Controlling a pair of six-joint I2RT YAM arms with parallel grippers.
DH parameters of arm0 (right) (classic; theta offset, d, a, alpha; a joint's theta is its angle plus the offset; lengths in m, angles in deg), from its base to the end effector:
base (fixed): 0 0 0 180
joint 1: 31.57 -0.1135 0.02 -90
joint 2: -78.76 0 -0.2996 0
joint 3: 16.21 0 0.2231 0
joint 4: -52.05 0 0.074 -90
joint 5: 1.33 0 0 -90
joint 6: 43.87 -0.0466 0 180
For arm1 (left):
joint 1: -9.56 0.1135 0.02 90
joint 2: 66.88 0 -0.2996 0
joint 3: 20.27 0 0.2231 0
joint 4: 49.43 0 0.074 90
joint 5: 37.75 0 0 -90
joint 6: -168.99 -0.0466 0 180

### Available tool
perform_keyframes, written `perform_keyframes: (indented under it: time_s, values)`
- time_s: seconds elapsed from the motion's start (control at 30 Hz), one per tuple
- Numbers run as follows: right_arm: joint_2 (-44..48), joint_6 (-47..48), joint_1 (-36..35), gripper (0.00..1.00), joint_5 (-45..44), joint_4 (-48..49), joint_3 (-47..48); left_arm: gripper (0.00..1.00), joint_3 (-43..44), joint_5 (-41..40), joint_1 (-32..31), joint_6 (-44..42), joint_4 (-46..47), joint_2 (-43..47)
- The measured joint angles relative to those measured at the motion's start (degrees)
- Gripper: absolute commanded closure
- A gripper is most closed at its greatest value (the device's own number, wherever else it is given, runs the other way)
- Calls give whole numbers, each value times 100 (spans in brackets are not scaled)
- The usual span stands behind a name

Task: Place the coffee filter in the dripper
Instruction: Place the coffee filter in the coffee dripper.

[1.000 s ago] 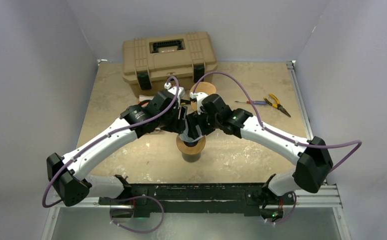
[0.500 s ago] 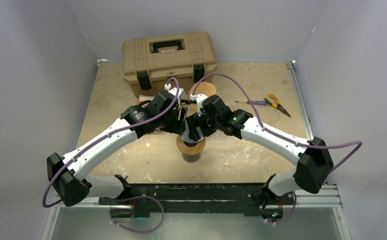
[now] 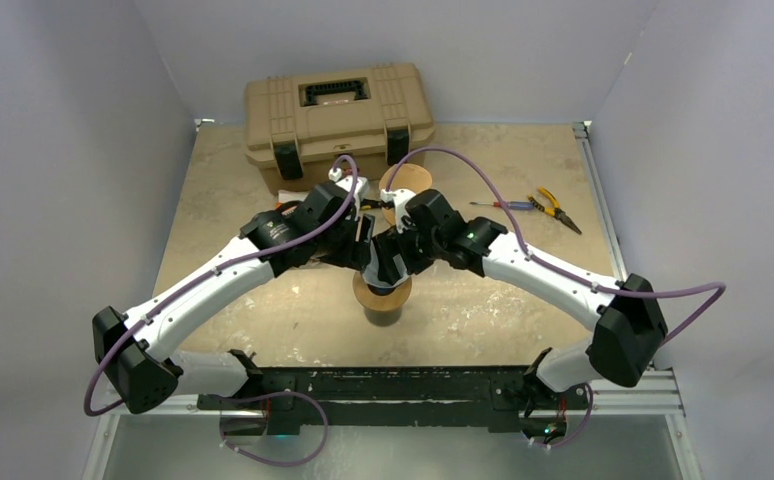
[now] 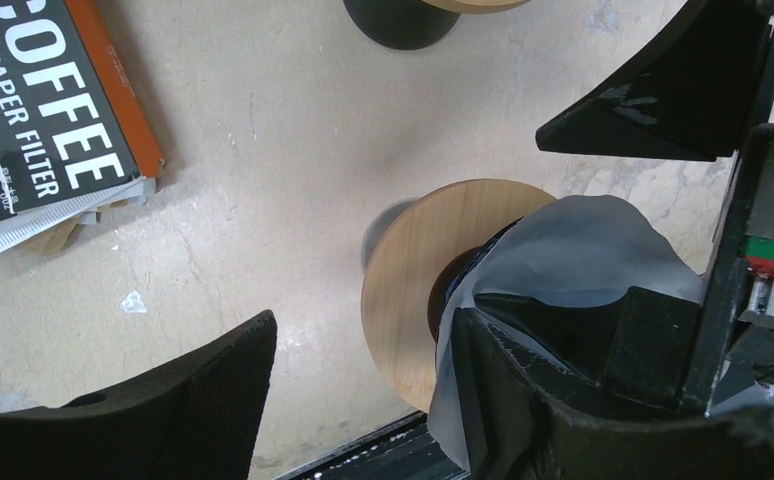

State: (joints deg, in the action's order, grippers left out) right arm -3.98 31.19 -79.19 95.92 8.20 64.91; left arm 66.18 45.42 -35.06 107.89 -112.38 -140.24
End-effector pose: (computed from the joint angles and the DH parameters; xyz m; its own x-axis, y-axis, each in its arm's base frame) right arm 0.1908 0.2178 0.3187 -0.6686 -0.3533 -0.6544 -0.6418 0.7186 0.2677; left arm 0.1669 -0.1569 0.3591 -0.7870 0.1025 -0.6083 0.2998 0.9254 -0.2320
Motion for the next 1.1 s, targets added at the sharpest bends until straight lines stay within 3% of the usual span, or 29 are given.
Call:
perform_keyframes:
  time_s: [0.77, 1.1]
  values:
    - [815, -109, -76, 5, -431, 221, 273, 34, -122, 162, 42, -2, 212, 35]
    - [1445, -282, 540, 5, 212, 431, 271, 27, -122, 278, 39, 0, 330, 164]
